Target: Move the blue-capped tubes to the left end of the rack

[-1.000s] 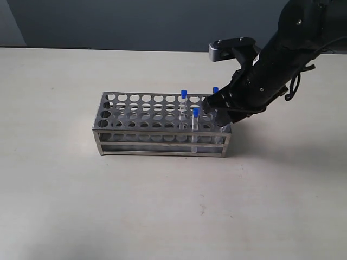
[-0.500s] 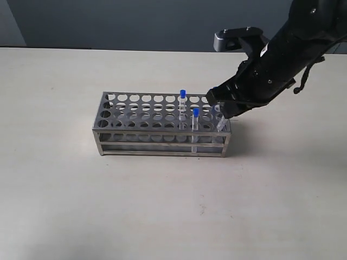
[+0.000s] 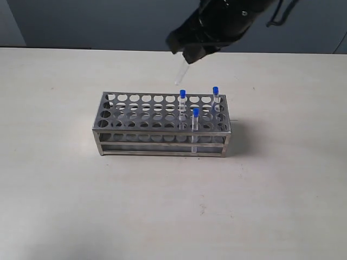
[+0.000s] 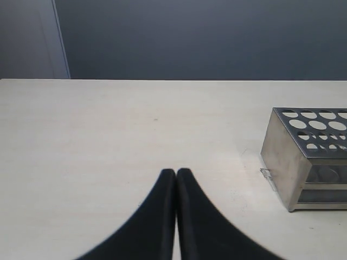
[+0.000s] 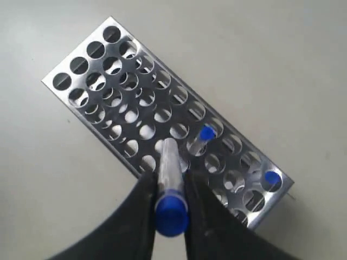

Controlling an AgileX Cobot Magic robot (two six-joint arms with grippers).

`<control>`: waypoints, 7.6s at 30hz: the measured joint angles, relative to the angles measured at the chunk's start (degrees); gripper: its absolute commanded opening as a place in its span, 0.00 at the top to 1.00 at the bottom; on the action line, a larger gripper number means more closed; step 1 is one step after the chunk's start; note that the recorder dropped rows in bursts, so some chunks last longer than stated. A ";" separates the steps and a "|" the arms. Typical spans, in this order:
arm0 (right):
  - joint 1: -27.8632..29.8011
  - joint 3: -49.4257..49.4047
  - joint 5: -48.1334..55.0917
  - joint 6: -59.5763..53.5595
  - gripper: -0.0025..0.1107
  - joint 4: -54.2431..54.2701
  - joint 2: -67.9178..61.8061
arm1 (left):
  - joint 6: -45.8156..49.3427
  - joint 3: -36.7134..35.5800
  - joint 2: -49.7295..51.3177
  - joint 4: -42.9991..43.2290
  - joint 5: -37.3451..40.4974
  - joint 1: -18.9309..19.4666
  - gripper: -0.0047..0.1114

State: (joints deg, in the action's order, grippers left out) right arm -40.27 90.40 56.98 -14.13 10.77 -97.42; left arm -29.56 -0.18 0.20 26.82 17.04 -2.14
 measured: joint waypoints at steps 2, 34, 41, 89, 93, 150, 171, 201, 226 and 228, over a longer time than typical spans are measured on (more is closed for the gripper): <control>-0.99 4.88 2.32 -0.75 0.99 -0.15 -3.81 | 0.00 0.00 0.00 0.00 0.00 0.00 0.95; -9.04 43.35 12.63 -3.46 0.99 -0.84 -36.17 | 0.00 0.00 0.00 0.00 0.00 0.00 0.95; -9.04 43.44 11.71 -3.58 0.99 0.31 -36.63 | 0.00 0.00 0.00 0.00 0.00 0.00 0.95; -10.37 36.09 13.27 4.56 0.99 -6.78 -27.72 | 0.00 0.00 0.00 0.00 0.00 0.00 0.95; -11.40 35.96 13.27 3.95 0.99 -6.67 -27.59 | 0.00 0.00 0.00 0.00 0.00 0.00 0.95; -11.63 33.40 12.93 -0.31 0.99 -10.77 -30.91 | 0.00 0.00 0.00 0.00 0.00 0.00 0.95; -11.63 33.32 12.96 -0.77 0.99 -9.67 -31.40 | 0.00 0.00 0.00 0.00 0.00 0.00 0.95; -11.63 34.45 13.06 -1.80 0.99 -8.93 -34.59 | 0.00 0.00 0.00 0.00 0.00 0.00 0.95; -13.74 27.86 13.31 6.59 0.99 -7.99 -25.61 | 0.00 0.00 0.00 0.00 0.00 0.00 0.95; -13.96 27.86 13.31 6.87 0.99 -6.80 -24.88 | 0.00 0.00 0.00 0.00 0.00 0.00 0.95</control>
State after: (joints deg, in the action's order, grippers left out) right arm -54.23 118.26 70.28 -7.26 3.97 -122.30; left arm -29.56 -0.18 0.20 26.82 17.04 -2.14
